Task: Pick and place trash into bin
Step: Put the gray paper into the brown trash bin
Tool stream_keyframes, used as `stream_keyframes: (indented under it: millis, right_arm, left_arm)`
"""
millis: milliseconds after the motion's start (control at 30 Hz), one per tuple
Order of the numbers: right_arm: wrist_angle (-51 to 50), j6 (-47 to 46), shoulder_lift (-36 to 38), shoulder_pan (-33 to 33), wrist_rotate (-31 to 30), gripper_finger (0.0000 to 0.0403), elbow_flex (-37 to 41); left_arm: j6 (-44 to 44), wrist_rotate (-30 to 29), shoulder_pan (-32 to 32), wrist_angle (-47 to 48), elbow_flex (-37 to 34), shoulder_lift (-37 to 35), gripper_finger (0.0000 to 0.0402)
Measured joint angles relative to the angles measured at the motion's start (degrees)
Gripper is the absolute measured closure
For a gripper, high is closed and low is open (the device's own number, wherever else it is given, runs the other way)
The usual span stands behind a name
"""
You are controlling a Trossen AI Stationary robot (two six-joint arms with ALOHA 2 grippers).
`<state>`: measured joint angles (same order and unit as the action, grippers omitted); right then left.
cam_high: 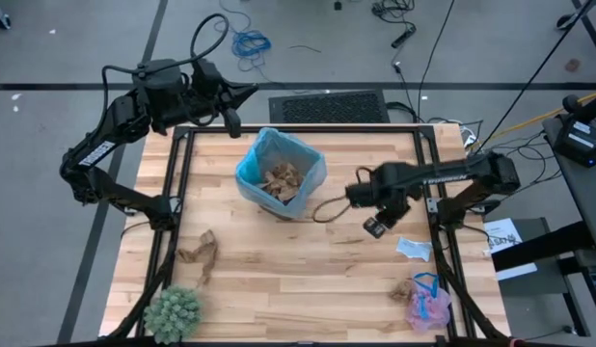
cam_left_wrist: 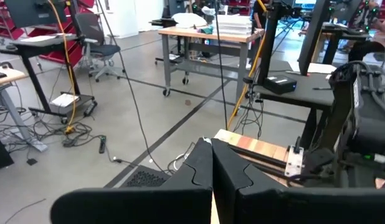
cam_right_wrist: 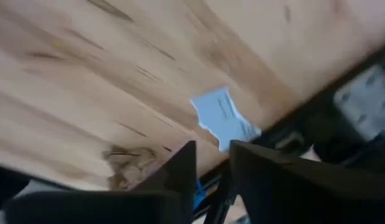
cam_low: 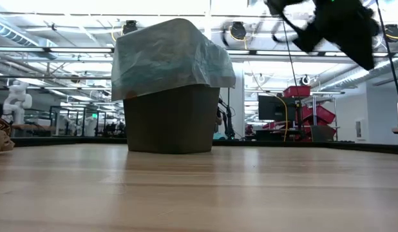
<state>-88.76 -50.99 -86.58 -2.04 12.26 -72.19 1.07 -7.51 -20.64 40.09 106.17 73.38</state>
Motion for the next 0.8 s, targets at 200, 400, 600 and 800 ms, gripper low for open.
stream_keyframes:
  millis: [200, 400, 600, 800]
  right_arm:
    - [9.3, -9.9, 1.1, -4.3, 5.1, 0.0397, 15.9]
    - [23.1, -19.0, 1.1, -7.0, 6.9, 0.0402, 26.9]
    - [34.7, -27.0, 1.1, -10.8, 7.9, 0.0402, 36.6]
    - [39.2, -32.4, 1.7, -13.0, 10.3, 0.0402, 41.0]
  left_arm:
    - [-1.2, 0.0, 0.0, 1.2, 0.0, 0.0, 0.0402]
    - [-1.5, 0.0, 0.0, 1.6, 0.0, 0.0, 0.0402]
    - [-1.6, -1.1, 0.0, 3.2, 0.0, 0.0, 0.0402]
    - [-1.4, -1.8, 0.0, 3.3, 0.0, 0.0, 0.0402]
